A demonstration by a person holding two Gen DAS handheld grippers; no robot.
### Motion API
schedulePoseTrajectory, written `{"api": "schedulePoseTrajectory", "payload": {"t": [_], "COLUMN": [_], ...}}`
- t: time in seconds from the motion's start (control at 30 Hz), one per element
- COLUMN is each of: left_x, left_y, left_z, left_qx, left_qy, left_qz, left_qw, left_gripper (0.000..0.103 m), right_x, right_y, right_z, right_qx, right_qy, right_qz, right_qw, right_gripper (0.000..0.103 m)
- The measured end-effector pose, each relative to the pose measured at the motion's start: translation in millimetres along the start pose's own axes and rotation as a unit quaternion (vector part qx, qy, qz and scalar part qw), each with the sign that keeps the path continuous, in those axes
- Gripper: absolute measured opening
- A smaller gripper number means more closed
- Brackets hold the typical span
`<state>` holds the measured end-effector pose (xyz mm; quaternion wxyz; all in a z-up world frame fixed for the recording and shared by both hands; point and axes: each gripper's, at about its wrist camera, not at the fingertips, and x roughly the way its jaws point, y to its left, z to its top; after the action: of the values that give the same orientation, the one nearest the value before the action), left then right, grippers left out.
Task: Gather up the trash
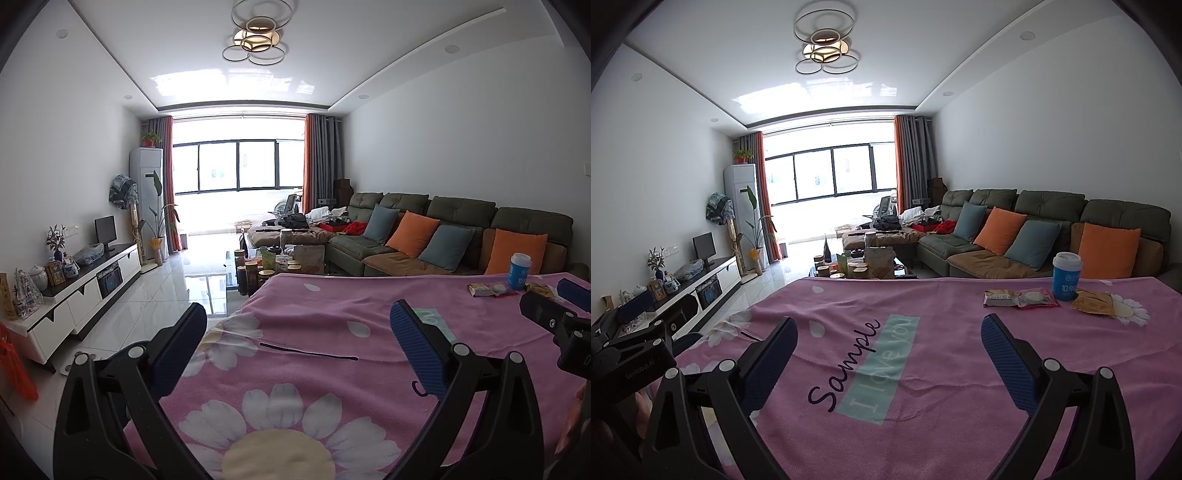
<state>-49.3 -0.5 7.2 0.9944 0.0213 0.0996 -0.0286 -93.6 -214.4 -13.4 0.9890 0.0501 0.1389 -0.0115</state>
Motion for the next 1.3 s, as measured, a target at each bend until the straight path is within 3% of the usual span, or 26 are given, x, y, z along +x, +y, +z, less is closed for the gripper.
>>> {"api": "schedulePoseTrajectory", "payload": {"t": [1.3], "left_x": [3.0], "left_y": [2.1], "left_z": [-3.7], "left_qx": [-0.003], "left_qy": [0.005], "left_qz": [0.002], "left_qw": [1.0000], "left_gripper": [0.098], "right_x": [-1.4], "right_y": [-0.5], "right_z": [-0.2], "right_qx": [0.001], "right_qy": [0.000], "right_qz": [-0.002], "right_qw": [1.000], "right_gripper": [0.096]}}
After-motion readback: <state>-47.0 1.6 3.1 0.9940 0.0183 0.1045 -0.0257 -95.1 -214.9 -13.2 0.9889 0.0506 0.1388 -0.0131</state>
